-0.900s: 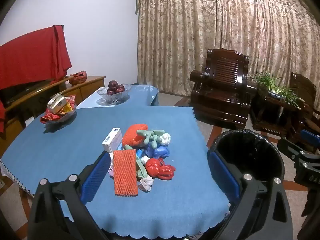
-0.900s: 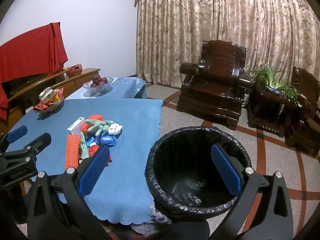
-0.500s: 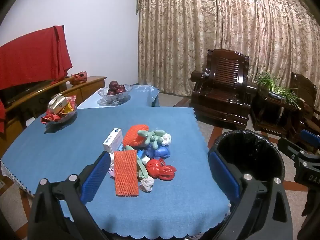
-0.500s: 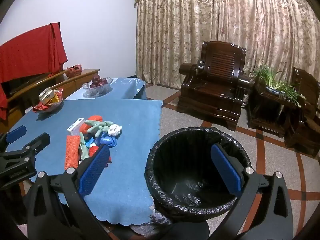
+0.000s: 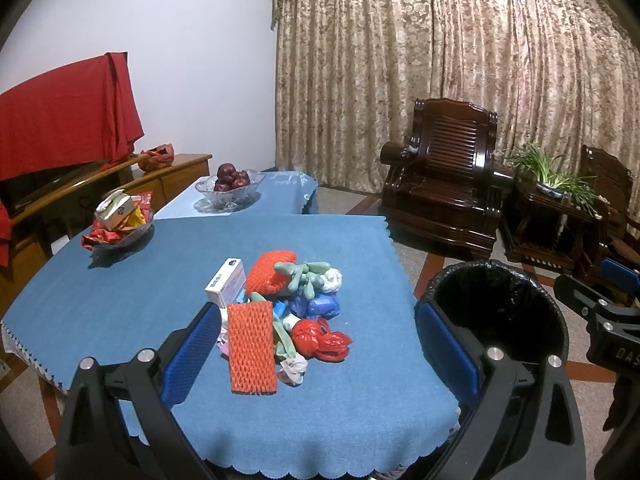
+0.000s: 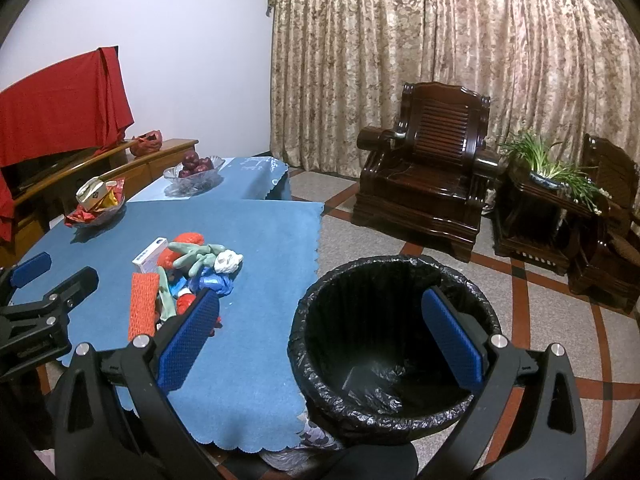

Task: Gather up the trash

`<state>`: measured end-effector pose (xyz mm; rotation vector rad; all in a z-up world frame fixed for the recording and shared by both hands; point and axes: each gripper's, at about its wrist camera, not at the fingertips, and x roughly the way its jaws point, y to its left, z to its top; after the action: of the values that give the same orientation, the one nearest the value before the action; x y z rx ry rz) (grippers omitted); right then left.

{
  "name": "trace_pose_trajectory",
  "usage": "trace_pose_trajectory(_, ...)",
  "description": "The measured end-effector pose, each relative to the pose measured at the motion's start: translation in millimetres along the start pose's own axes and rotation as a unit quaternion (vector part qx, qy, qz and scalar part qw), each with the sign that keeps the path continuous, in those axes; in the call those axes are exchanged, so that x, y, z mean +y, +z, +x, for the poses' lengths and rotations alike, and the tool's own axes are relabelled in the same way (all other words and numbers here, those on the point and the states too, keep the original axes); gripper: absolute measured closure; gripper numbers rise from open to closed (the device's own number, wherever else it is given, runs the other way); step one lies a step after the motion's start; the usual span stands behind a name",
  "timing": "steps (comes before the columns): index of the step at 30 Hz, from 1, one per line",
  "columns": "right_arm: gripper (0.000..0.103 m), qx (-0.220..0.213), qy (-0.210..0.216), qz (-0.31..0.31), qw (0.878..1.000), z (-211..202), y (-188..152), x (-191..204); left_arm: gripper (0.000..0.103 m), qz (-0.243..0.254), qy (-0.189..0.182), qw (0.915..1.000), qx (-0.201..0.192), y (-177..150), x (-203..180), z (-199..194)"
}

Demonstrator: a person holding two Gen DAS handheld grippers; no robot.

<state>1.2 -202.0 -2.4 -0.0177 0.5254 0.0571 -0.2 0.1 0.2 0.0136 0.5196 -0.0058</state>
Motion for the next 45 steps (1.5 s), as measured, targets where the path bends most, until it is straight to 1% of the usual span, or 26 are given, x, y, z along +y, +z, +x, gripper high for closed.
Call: trace_pose_trajectory(45, 0.005, 0.002, 0.001, 0.002, 1.0, -1.5, -0.2, -1.8, 0.006, 0.0, 0.001, 1.0, -0.001, -0.1, -0.1, -0.4)
